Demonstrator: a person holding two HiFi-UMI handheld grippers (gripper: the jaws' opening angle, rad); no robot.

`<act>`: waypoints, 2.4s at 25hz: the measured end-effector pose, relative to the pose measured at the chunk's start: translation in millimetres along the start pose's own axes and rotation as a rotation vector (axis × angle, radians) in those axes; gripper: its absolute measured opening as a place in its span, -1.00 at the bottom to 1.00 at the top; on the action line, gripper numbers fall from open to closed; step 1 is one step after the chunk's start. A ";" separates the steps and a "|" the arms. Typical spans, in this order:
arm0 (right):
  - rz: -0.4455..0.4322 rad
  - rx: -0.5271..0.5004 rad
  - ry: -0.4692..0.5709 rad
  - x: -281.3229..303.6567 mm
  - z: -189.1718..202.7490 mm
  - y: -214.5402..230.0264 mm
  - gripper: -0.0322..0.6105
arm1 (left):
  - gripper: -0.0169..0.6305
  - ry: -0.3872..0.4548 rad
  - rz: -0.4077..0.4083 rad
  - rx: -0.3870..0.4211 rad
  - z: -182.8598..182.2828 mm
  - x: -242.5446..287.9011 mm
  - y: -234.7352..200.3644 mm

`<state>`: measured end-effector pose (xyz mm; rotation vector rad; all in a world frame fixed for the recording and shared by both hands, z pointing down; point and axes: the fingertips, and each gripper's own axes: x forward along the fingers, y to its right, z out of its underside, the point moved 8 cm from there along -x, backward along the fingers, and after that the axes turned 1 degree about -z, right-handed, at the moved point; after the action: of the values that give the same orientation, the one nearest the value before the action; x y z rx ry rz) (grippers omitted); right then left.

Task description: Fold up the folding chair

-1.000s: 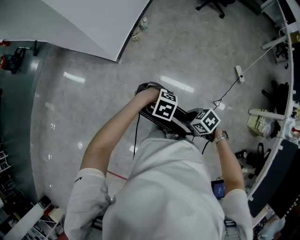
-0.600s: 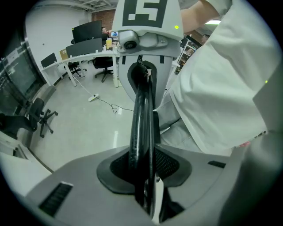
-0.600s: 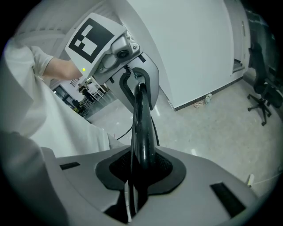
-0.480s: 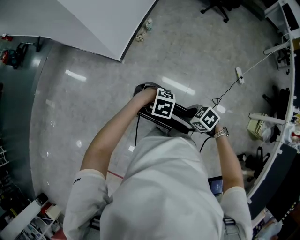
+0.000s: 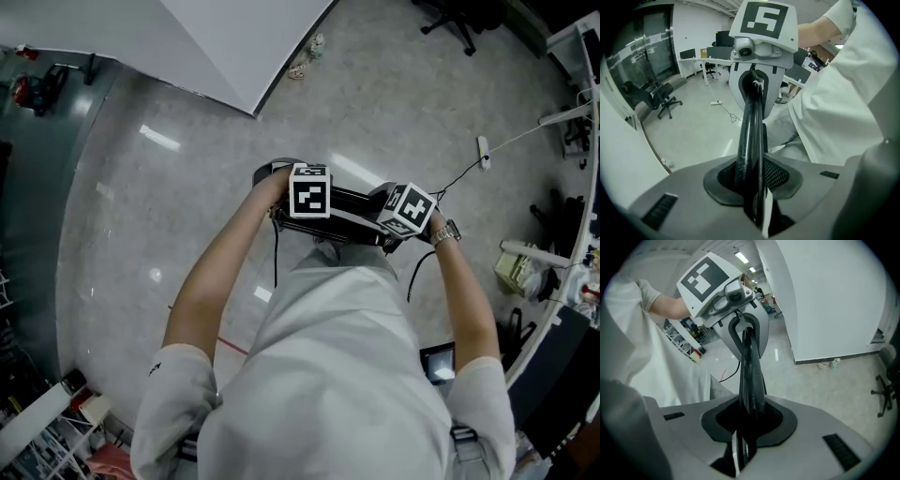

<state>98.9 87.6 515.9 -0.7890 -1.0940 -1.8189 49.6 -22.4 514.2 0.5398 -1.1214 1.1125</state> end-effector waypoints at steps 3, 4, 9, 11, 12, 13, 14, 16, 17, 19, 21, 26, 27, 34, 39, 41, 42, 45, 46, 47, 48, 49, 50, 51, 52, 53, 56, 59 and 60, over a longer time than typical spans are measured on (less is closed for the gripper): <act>-0.016 -0.034 -0.018 -2.7 -1.4 8.4 -0.68 | -0.62 0.006 -0.025 -0.032 -1.8 0.4 -3.9; -0.015 -0.043 -0.020 -4.2 -0.7 10.2 -0.68 | -0.62 0.011 -0.036 -0.037 -3.7 0.0 -4.9; -0.011 -0.095 -0.034 -11.8 -13.8 28.7 -0.68 | -0.62 0.030 -0.070 -0.072 -1.1 -7.9 -20.4; -0.023 -0.118 -0.050 -13.8 -19.7 30.4 -0.68 | -0.62 0.066 -0.054 -0.094 2.3 -11.2 -21.3; -0.031 -0.133 -0.060 -15.5 -22.1 29.8 -0.68 | -0.64 0.094 -0.032 -0.109 3.7 -12.2 -20.7; -0.038 -0.151 -0.070 -17.5 -24.1 28.8 -0.68 | -0.67 0.122 -0.010 -0.125 4.6 -13.0 -19.4; -0.041 -0.171 -0.076 -19.5 -25.4 27.7 -0.68 | -0.70 0.143 0.005 -0.139 4.3 -14.3 -17.1; -0.039 -0.213 -0.086 -24.8 -25.3 27.5 -0.67 | -0.72 0.159 -0.011 -0.148 -1.2 -17.3 -11.7; -0.038 -0.232 -0.090 -28.3 -24.2 29.9 -0.67 | -0.72 0.161 -0.035 -0.146 -5.4 -17.6 -11.5; -0.042 -0.249 -0.097 -34.3 -22.9 39.9 -0.67 | -0.72 0.160 -0.072 -0.148 -12.0 -16.5 -18.0; -0.050 -0.243 -0.095 -37.3 -24.7 53.2 -0.67 | -0.72 0.155 -0.075 -0.148 -14.0 -15.4 -31.6; -0.067 -0.227 -0.085 -36.6 -42.0 85.1 -0.67 | -0.73 0.146 -0.004 -0.164 -2.5 -18.6 -70.1; -0.071 -0.228 -0.083 -34.3 -46.8 90.3 -0.67 | -0.73 0.144 -0.004 -0.166 1.6 -19.9 -75.5; -0.116 -0.215 -0.068 -47.8 -41.8 142.9 -0.68 | -0.73 0.120 -0.002 -0.180 -11.0 -11.1 -127.8; -0.164 -0.159 -0.029 -65.9 -35.1 191.9 -0.67 | -0.73 0.080 0.029 -0.176 -31.6 -7.6 -178.6; -0.181 -0.147 -0.019 -73.7 -28.8 209.2 -0.67 | -0.73 0.064 0.034 -0.178 -44.4 -7.5 -195.3; -0.190 -0.140 -0.014 -77.4 -25.6 217.1 -0.67 | -0.73 0.056 0.033 -0.179 -51.1 -9.1 -203.0; -0.213 -0.126 -0.002 -86.8 -19.3 238.8 -0.66 | -0.73 0.040 0.034 -0.177 -64.5 -7.7 -222.9; -0.218 -0.124 0.002 -88.7 -18.1 244.0 -0.66 | -0.73 0.038 0.038 -0.179 -66.2 -4.3 -227.2; -0.222 -0.122 0.003 -89.8 -16.9 247.6 -0.66 | -0.73 0.037 0.044 -0.181 -67.4 -1.3 -230.2; -0.225 -0.120 0.004 -90.2 -16.2 249.8 -0.66 | -0.73 0.036 0.049 -0.183 -68.0 0.2 -232.2; -0.227 -0.117 0.005 -89.7 -16.7 250.8 -0.66 | -0.73 0.034 0.053 -0.185 -67.7 -0.4 -233.5; -0.227 -0.115 0.005 -88.6 -18.2 250.9 -0.66 | -0.73 0.031 0.055 -0.186 -66.6 -3.1 -234.3; -0.227 -0.113 0.006 -87.2 -20.5 250.3 -0.66 | -0.73 0.029 0.056 -0.185 -64.8 -6.5 -234.8; -0.226 -0.110 0.006 -85.6 -23.3 249.3 -0.66 | -0.73 0.028 0.058 -0.183 -62.0 -9.0 -234.7; -0.225 -0.107 0.006 -83.5 -26.4 248.0 -0.66 | -0.73 0.029 0.062 -0.180 -57.9 -9.4 -234.0; -0.235 -0.056 0.012 -76.1 -33.9 241.4 -0.63 | -0.73 0.036 0.082 -0.135 -46.0 -9.7 -229.4; -0.214 -0.008 0.019 -69.7 -42.2 232.1 -0.61 | -0.73 0.036 0.116 -0.094 -34.8 -13.9 -229.1; -0.206 -0.005 0.018 -66.7 -46.4 230.5 -0.61 | -0.73 0.036 0.123 -0.090 -29.2 -14.9 -229.1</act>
<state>330.3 9.2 526.0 -0.6813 -1.1959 -1.9959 268.6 -96.0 528.3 0.3835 -1.1797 1.1671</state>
